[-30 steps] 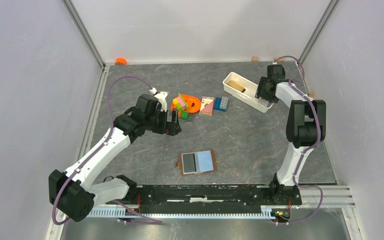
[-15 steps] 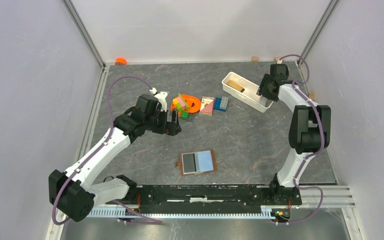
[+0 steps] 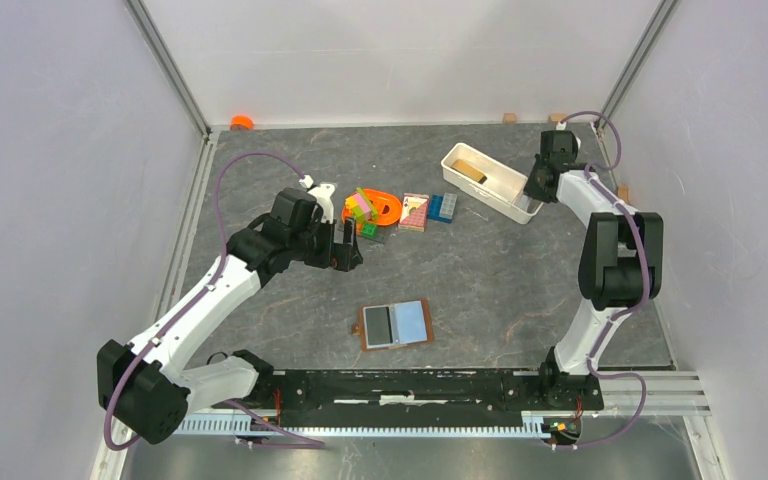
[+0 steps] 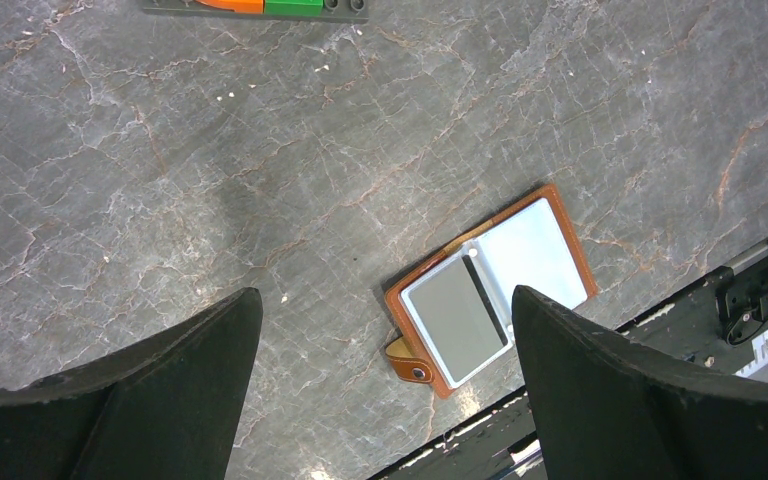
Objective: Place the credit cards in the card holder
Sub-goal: Pick up the credit card from the storage box, then insert the credit card into the card holder.
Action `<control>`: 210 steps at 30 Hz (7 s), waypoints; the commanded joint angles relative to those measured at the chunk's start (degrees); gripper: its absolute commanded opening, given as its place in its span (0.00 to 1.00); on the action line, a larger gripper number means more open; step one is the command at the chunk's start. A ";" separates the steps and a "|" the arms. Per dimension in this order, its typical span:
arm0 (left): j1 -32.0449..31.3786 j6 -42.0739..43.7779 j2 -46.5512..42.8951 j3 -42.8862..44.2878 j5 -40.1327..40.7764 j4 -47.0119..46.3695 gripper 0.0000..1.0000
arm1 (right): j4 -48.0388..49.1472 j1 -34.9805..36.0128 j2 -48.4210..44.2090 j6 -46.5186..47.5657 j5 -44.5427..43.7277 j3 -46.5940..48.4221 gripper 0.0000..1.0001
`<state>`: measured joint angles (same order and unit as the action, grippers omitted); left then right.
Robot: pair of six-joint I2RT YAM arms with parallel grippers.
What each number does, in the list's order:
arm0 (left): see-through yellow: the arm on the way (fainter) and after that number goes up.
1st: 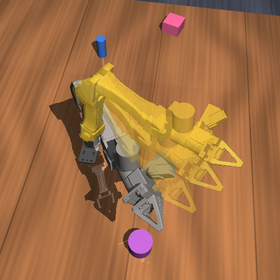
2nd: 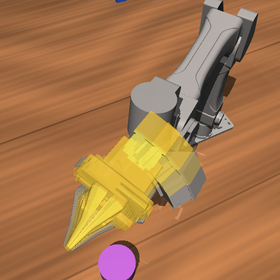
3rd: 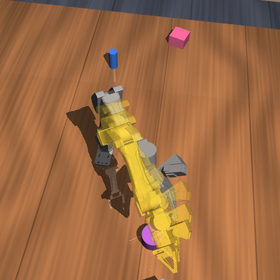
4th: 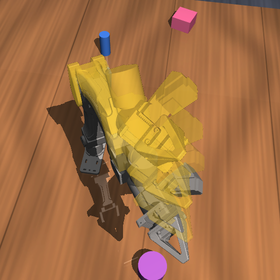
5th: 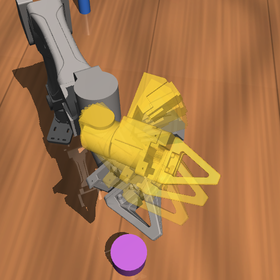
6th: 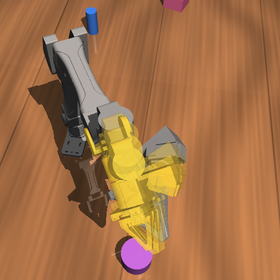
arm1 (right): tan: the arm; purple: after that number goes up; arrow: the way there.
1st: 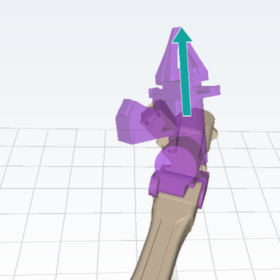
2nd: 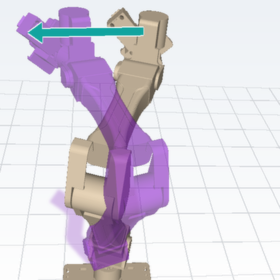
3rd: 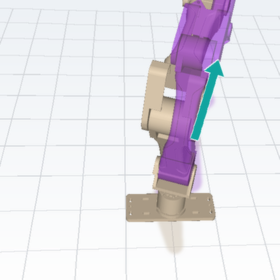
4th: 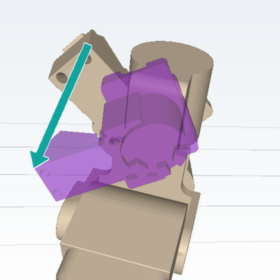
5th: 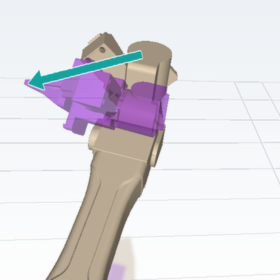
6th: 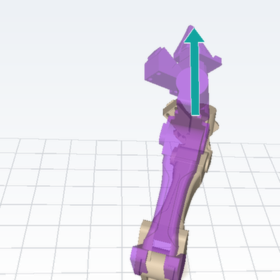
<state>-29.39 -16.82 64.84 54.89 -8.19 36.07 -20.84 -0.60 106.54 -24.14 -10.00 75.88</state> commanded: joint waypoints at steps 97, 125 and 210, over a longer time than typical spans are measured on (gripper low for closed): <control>-0.33 1.44 0.72 -0.56 -1.48 -1.63 1.00 | 12.12 0.29 -2.90 4.71 6.48 -5.13 0.26; -0.39 1.46 0.65 -0.58 -1.85 -1.55 1.00 | 6.72 3.07 4.18 -0.76 2.26 0.60 0.36; -24.40 -32.22 -6.54 -21.93 -10.86 -73.17 0.65 | 73.37 28.88 -61.06 -32.03 54.69 -54.45 0.00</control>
<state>-53.17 -47.70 57.74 32.42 -19.00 -31.83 49.04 27.38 44.49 -55.09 43.94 21.71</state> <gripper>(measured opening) 0.729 0.007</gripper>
